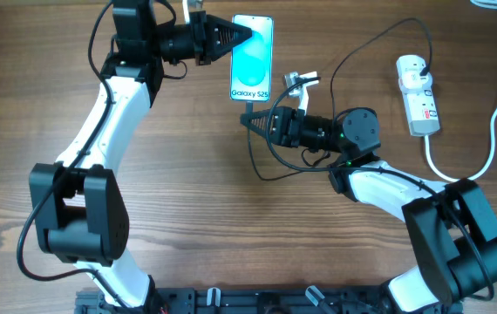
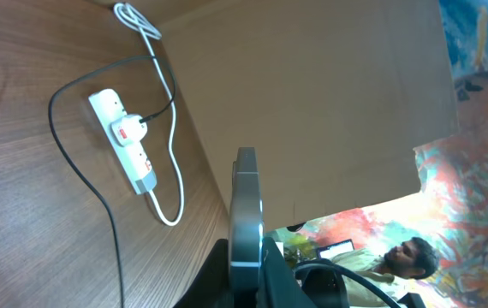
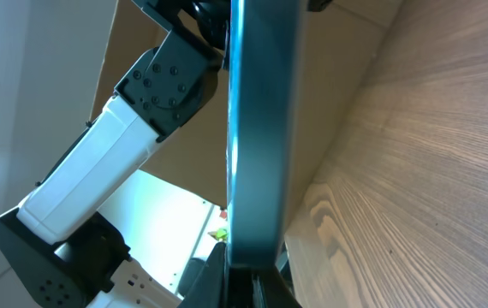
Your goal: Plug charger to phone and switch on socket
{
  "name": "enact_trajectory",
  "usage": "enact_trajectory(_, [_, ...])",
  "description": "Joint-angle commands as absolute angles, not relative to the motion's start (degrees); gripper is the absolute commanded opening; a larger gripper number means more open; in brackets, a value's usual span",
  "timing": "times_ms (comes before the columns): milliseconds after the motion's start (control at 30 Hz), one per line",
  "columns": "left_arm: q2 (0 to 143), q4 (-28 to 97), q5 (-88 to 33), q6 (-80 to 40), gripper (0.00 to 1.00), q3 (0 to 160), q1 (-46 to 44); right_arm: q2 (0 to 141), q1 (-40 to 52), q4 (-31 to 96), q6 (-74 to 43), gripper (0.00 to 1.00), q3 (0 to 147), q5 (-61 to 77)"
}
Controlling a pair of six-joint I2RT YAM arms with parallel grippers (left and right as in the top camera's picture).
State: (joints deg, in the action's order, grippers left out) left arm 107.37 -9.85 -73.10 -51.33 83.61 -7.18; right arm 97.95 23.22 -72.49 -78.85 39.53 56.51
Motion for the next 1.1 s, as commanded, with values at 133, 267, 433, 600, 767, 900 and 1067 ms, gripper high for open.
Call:
enact_trajectory(133, [106.78,-9.21,-79.11,-47.79,0.04,84.23,-7.99,98.15,23.24,-72.82,-79.46,0.04,40.49,51.4])
enact_trajectory(267, [106.78,-9.19,-82.98,-45.17,0.04,84.23,-8.05,98.15,22.5,-72.84,-79.4,0.05,40.62,50.89])
enact_trajectory(433, [106.78,-8.25,-84.64,-45.19,0.04,84.23,-8.05,98.15,21.52,-72.79,-79.15,0.04,43.64,52.16])
enact_trajectory(600, [106.78,-4.38,-85.49,-43.62,0.04,84.23,-8.58,98.15,20.91,-72.75,-78.13,0.05,43.94,52.64])
enact_trajectory(767, [106.78,1.15,-85.49,-39.62,0.04,84.2,-9.76,98.15,20.93,-72.75,-78.11,0.05,44.05,52.07])
enact_trajectory(900, [106.78,8.62,-85.52,-34.0,0.04,84.23,-9.91,98.15,20.91,-72.75,-78.08,0.05,44.05,51.42])
enact_trajectory(1067, [106.48,10.59,-85.49,-32.47,0.04,84.23,-9.91,98.15,20.91,-72.47,-78.19,0.05,45.45,51.27])
